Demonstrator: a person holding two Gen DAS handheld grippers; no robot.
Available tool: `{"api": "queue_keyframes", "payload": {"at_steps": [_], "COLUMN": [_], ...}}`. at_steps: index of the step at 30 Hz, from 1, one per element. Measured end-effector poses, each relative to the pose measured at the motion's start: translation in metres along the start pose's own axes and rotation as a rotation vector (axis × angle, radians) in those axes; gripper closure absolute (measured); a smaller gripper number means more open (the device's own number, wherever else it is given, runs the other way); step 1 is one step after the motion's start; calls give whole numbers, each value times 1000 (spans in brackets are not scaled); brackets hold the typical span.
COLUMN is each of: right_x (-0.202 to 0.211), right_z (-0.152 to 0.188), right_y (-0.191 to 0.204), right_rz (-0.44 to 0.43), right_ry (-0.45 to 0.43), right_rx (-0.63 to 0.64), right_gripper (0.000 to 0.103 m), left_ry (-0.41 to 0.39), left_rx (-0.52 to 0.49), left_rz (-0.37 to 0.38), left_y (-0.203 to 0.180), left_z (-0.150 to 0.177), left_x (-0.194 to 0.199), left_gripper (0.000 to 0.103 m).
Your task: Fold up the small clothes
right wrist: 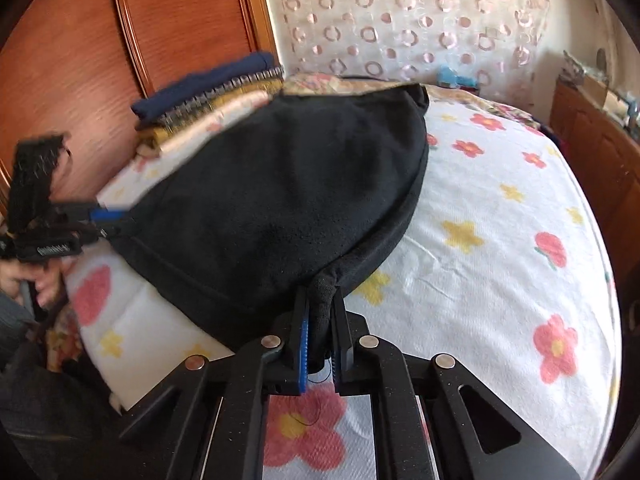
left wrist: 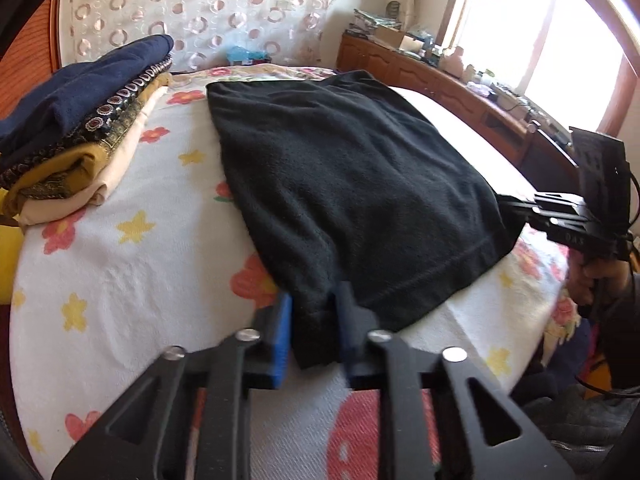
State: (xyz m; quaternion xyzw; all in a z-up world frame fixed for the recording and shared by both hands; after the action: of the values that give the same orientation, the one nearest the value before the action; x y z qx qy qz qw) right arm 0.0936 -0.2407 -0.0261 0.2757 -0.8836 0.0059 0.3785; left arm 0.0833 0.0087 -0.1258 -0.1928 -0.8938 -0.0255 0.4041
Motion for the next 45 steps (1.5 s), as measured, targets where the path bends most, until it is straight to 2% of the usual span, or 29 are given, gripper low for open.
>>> {"api": "queue_keyframes", "payload": {"at_steps": [1, 4, 8, 14, 20, 24, 28, 30, 31, 32, 34, 35, 37, 38, 39, 40, 45], "right_x": [5, 19, 29, 19, -30, -78, -117, -128, -130, -130, -124, -119, -116, -117, -119, -124, -156], "right_z": [-3, -18, -49, -113, -181, -213, -231, -242, -247, -255, -255, -252, -244, -236, -231, -228, -229], "right_y": [-2, -9, -16, -38, -58, -70, -86, -88, -90, -92, -90, -87, -81, -81, -80, -81, -87], "right_rz": [-17, -50, -69, -34, 21, 44, 51, 58, 65, 84, 110, 112, 109, 101, 89, 84, 84], "right_ry": [-32, -111, -183, -239, -220, -169, -113, -100, -101, -109, -119, -122, -112, -102, -88, -68, -7], "right_rx": [-12, -53, -61, -57, -32, -50, -79, -74, -69, -60, -37, -16, 12, 20, 24, 27, -16], "right_gripper": [95, 96, 96, 96, 96, 95, 95, 89, 84, 76, 69, 68, 60, 57, 55, 54, 54], "left_ry": [-12, -95, -213, -285, -258, -205, -146, -127, -122, -129, -157, -165, -173, -166, -156, -139, -60], "left_rx": [-6, 9, 2, 23, 60, 95, 125, 134, 135, 133, 130, 127, 116, 110, 107, 104, 133], "left_rz": [6, 38, 10, -30, -85, -116, -136, -151, -157, -158, -142, -134, -106, -93, -89, -86, -100], "left_y": [0, 2, 7, 36, 74, 99, 112, 116, 116, 117, 114, 112, 106, 104, 103, 103, 114], "left_z": [-3, -22, -68, -145, -204, -218, -223, -225, -226, -226, -225, -224, -217, -212, -208, -204, -195], "left_x": [3, 20, 39, 22, -26, -58, -87, -93, -94, -92, -82, -78, -71, -70, -72, -76, -104], "left_gripper": [95, 97, 97, 98, 98, 98, 97, 96, 93, 83, 73, 62, 54, 43, 38, 33, 33]}}
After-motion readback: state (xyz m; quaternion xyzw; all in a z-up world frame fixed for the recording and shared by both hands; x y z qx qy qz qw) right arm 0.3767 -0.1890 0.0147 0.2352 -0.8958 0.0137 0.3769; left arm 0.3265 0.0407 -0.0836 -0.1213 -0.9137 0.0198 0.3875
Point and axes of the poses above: each gripper's, at about its wrist camera, not at the fingertips, and x roughly against the way its jaws point, y to its left, z to its underside, the point moved 3 cm from there along -x, roughly the way its jaws point, and after that the axes turned 6 degrees about -x, right-handed, at the moved point
